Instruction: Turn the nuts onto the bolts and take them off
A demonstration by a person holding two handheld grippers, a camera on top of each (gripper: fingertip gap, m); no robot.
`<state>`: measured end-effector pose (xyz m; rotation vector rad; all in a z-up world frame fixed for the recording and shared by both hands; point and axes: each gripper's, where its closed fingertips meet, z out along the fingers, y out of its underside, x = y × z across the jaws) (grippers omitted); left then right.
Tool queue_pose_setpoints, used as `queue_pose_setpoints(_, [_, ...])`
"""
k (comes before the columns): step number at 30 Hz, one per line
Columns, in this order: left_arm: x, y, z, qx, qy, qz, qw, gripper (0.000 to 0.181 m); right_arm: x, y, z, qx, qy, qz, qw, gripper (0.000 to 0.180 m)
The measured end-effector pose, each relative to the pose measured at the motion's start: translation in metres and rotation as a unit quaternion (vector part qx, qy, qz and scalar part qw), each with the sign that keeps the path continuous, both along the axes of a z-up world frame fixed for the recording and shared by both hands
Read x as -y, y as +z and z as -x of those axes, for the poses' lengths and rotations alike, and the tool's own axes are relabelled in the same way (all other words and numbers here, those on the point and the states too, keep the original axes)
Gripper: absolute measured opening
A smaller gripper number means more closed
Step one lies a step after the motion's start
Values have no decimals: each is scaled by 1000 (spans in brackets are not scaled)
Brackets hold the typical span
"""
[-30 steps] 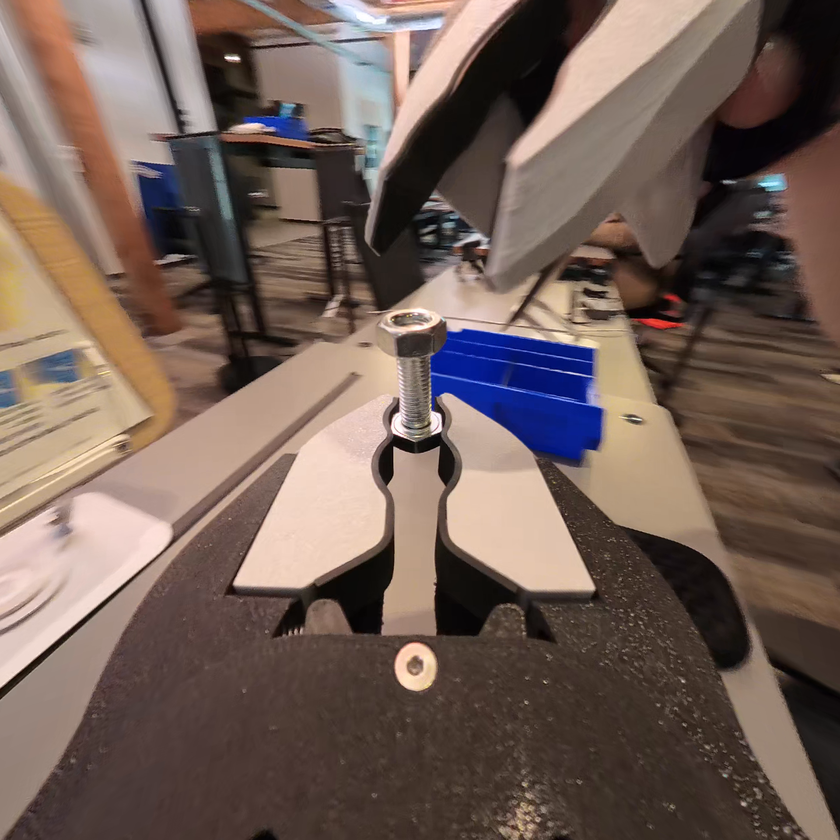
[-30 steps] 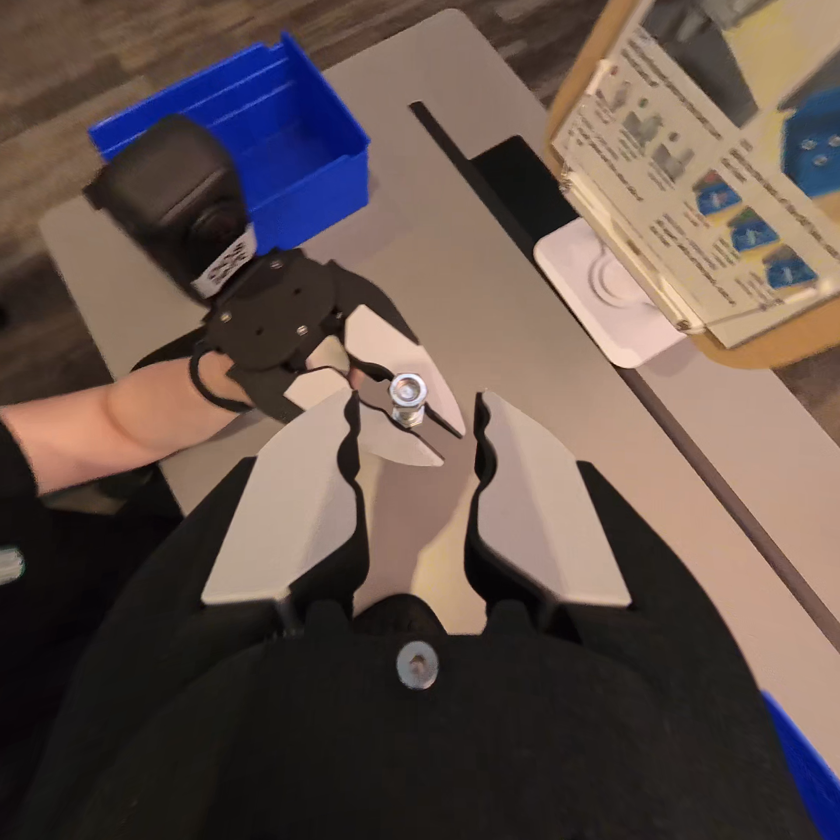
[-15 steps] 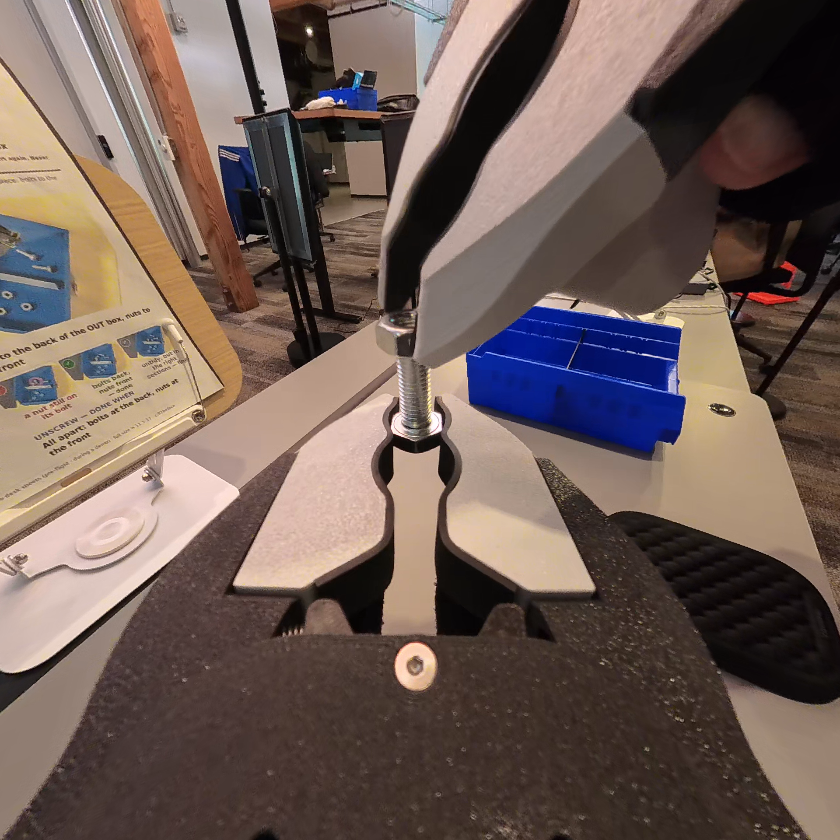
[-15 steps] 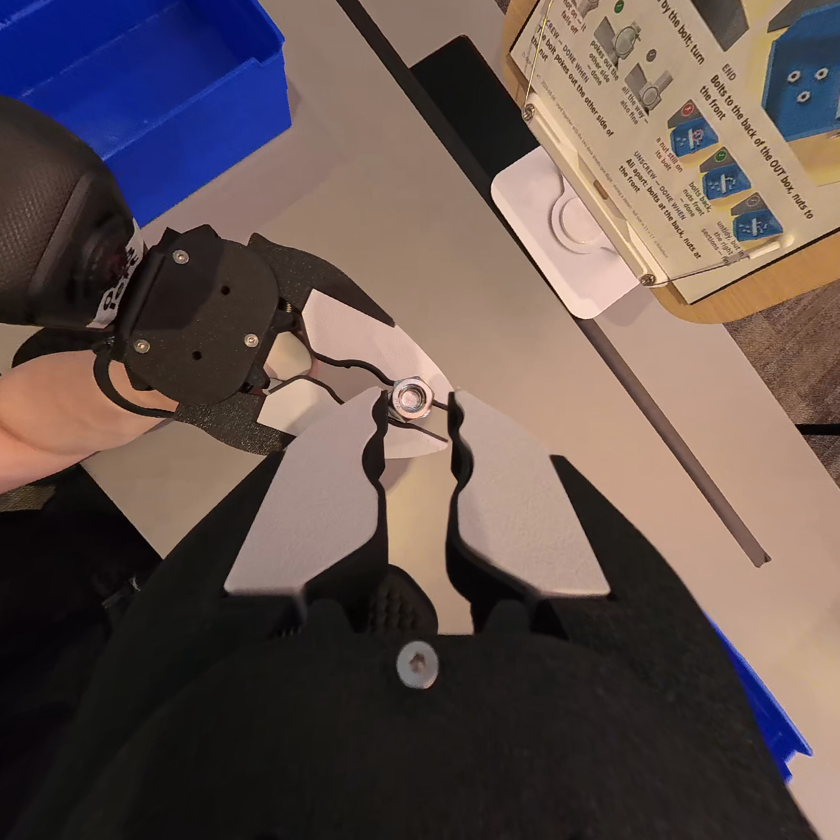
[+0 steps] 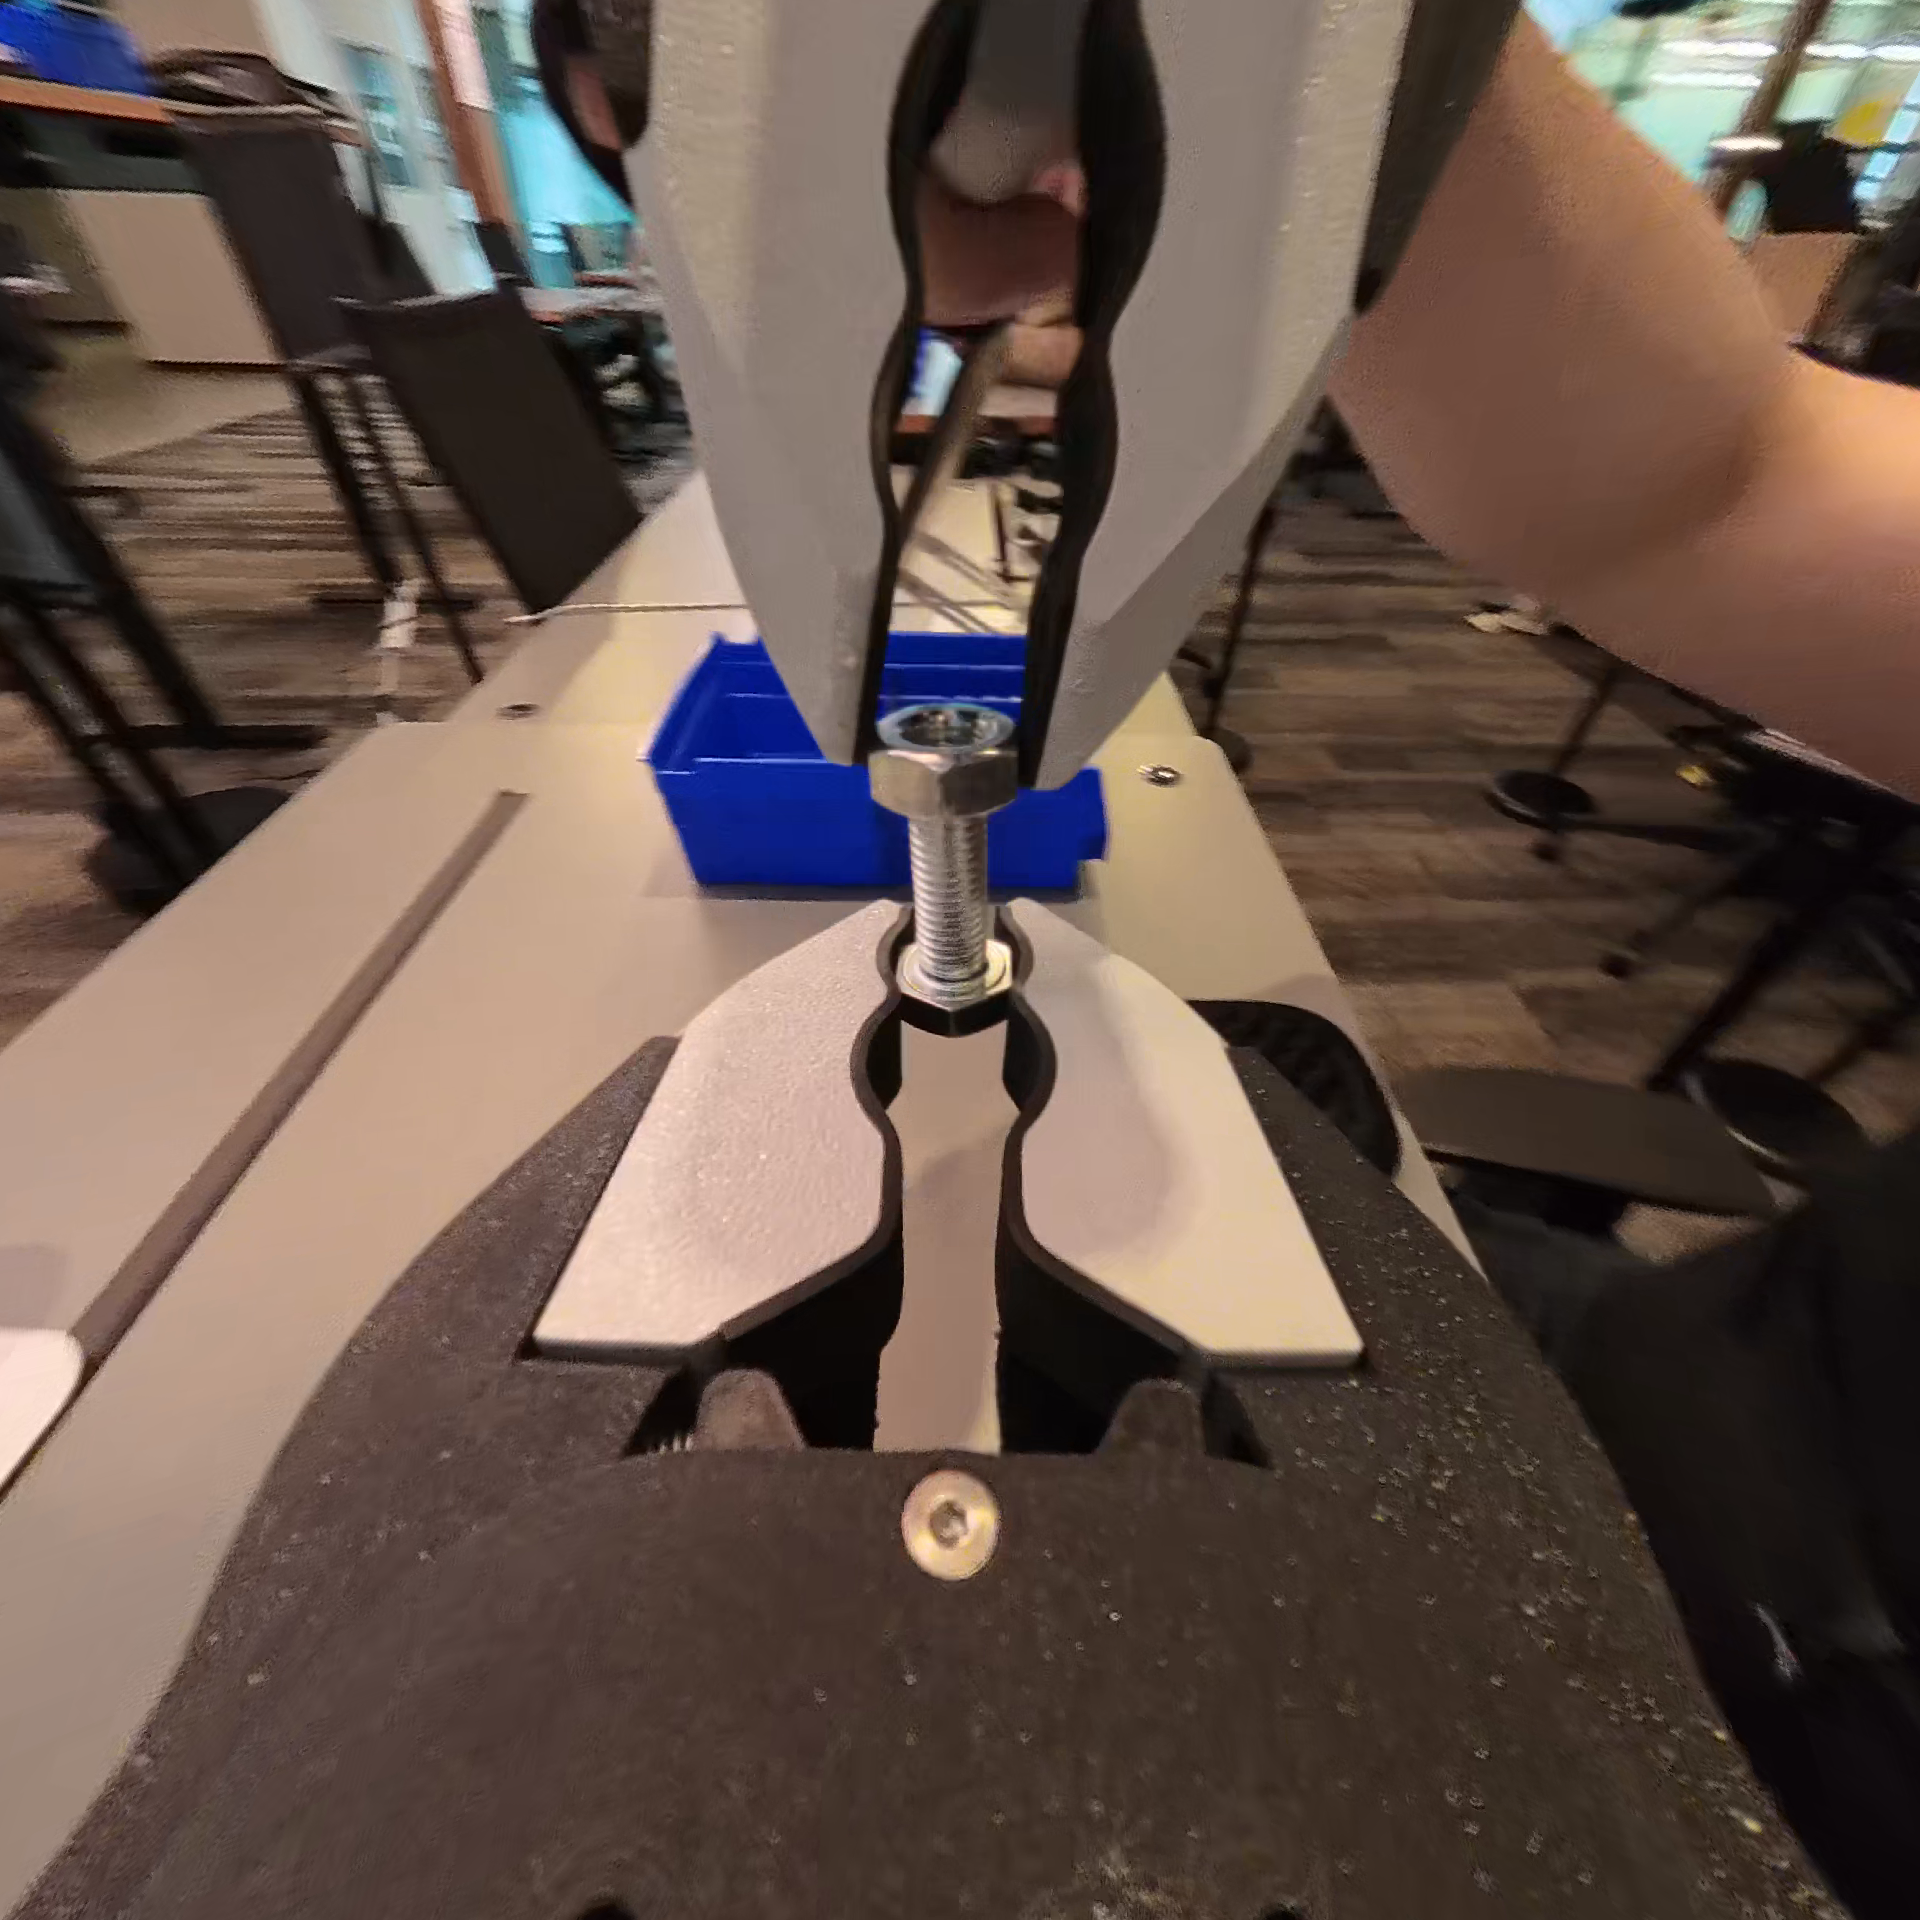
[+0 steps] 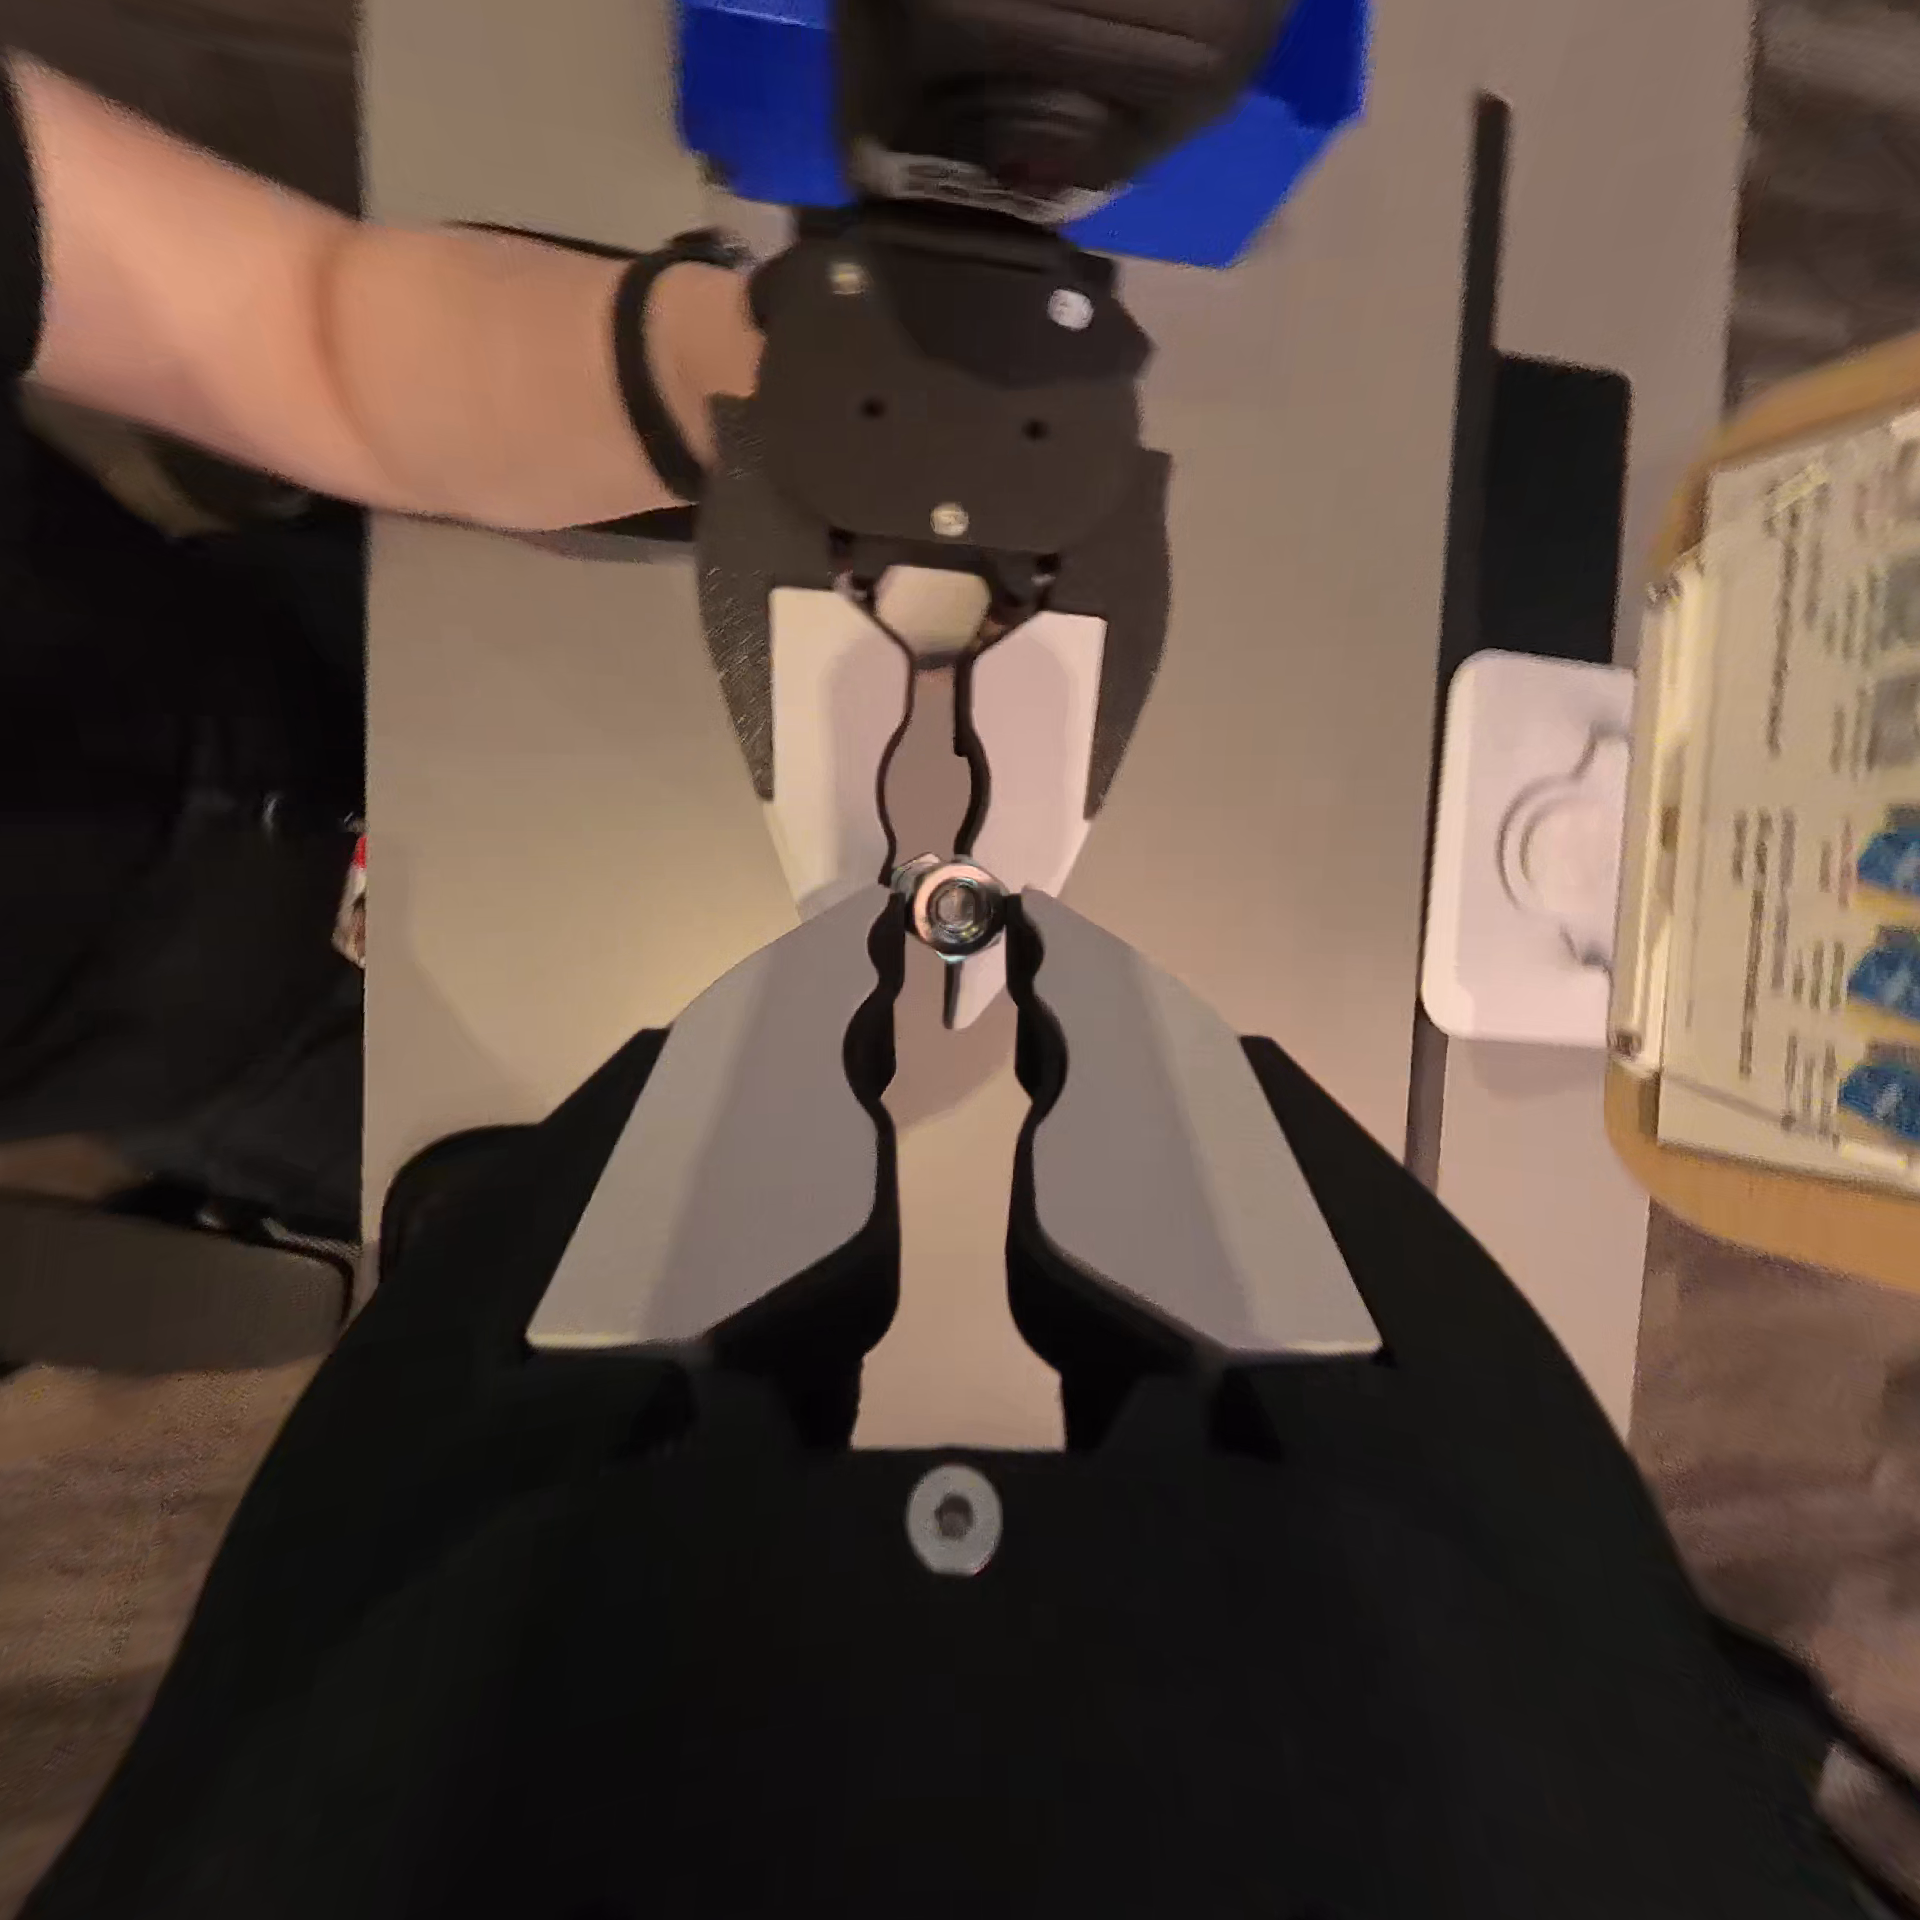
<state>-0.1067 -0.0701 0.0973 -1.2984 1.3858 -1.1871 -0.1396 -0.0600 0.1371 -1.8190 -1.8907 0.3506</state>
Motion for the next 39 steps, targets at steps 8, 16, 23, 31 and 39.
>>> queue_pose_setpoints(8, [34, -5, -3, -2, -118, 41, 992, 14, 26, -6, -7, -7, 109, -13, 994, 18])
queue_pose_setpoints(16, [48, 0, 5, 18, -179, 56, 982, 14, 37, -3, -1, -20, 143, -26, 989, 18])
queue_pose_setpoints(23, [38, 0, 1, 20, -141, 44, 989, 14, 26, -5, -3, -10, 99, -35, 994, 34])
queue_pose_setpoints(31, [-32, 7, -2, 31, 106, -17, 994, 14, -30, 29, -4, -120, -206, 1, 971, 53])
queue_pose_setpoints(39, [-74, 5, 9, 20, 279, -50, 959, 14, -48, 13, -6, -103, -341, 50, 933, 42])
